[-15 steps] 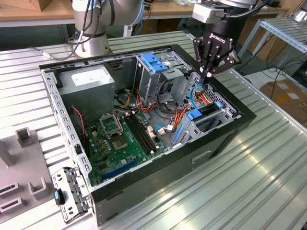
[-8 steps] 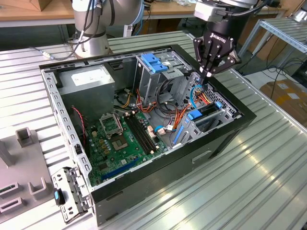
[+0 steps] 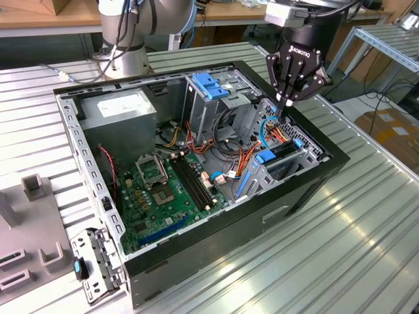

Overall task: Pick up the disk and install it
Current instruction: 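Insert the second disk wire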

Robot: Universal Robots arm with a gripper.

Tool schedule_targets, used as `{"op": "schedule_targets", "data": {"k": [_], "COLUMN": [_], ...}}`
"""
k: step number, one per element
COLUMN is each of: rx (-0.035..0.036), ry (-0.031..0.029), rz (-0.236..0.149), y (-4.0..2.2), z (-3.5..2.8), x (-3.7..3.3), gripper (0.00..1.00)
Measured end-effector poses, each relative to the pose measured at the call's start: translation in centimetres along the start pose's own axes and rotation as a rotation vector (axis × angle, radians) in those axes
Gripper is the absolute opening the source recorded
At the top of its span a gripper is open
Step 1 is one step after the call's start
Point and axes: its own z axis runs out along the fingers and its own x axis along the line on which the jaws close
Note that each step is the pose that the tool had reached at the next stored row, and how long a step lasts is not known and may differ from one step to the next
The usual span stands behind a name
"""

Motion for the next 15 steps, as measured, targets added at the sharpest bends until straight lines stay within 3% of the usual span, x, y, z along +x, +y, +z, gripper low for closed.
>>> {"op": "schedule_targets", "data": {"k": [3, 5, 7, 11, 12, 13, 15], "rx": [-0.0018, -0.0038, -0.0052, -0.0067, -0.0073, -0.0078, -0.0116], "ry": [0.0023, 0.0068, 0.019, 0.057, 0.0641, 0.0683, 0.0702], "rz": [0.004, 0.011, 0.018, 0.029, 0.031, 0.033, 0.041], "y": [-0.1, -0.12, -0.13, -0.17, -0.18, -0.17, -0.17], "z": [-0.11, -0.13, -0.14, -0.15, -0.16, -0.18, -0.23], "x": [-0.42, -0.51, -0.52, -0.55, -0.59, -0.67, -0.89], "gripper": [0.11, 0.11, 0.11, 0.11, 0.11, 0.11, 0.11]}}
